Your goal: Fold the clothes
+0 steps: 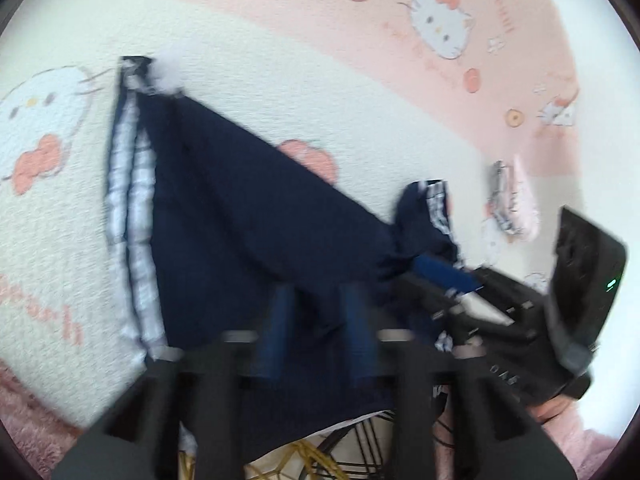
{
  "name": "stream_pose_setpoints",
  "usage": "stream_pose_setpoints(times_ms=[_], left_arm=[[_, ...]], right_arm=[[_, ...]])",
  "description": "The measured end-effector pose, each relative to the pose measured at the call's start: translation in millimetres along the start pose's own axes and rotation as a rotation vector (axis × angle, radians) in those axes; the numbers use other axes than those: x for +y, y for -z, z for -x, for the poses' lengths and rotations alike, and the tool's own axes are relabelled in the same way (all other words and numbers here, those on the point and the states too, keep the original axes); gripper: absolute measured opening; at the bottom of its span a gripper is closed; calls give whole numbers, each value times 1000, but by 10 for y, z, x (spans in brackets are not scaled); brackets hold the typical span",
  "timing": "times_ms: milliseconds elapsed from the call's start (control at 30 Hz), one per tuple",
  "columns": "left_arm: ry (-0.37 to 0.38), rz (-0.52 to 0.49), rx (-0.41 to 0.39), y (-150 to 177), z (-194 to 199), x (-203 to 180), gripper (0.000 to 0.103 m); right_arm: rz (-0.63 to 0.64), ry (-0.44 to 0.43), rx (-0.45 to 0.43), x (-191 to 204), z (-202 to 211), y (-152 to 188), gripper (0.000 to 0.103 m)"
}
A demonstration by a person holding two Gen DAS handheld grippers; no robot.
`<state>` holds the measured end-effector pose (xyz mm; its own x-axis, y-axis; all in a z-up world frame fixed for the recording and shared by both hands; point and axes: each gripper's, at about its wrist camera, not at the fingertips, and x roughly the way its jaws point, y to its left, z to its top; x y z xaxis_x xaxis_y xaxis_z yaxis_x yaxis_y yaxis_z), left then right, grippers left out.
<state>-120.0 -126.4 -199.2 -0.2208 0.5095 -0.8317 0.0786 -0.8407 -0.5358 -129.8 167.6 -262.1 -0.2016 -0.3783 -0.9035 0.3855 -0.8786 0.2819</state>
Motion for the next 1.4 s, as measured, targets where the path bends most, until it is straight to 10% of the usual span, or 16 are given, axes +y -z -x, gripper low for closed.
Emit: stream_pose_setpoints(times_ms=[67, 133, 433, 667, 833, 1067, 1200, 1400], left_arm=[[-3, -2, 21, 8, -136, -49, 52], [-54, -27, 41, 7, -209, -60, 9], [-104, 32, 66, 179, -128, 77, 5], [-132, 197, 63, 231, 100, 381, 8], [-97, 83, -61, 45, 352, 174, 9], [-102, -55, -13, -105, 189, -177, 9], [-17, -174, -16, -219, 14, -532, 54], [-49, -293, 32, -89, -359, -890, 54]], right_arm=[[1, 4, 22, 59, -110, -8, 41], [8, 10, 35, 86, -162, -2, 41], [21, 7, 36, 106, -264, 14, 41], [11, 2, 39, 34, -203, 49, 41], [-28, -54, 32, -19, -103, 71, 41], [-155, 16, -54, -449, 326, 76, 41], [-166, 200, -41, -790, 461, 78, 41], [-197, 231, -36, -943, 308, -36, 41]])
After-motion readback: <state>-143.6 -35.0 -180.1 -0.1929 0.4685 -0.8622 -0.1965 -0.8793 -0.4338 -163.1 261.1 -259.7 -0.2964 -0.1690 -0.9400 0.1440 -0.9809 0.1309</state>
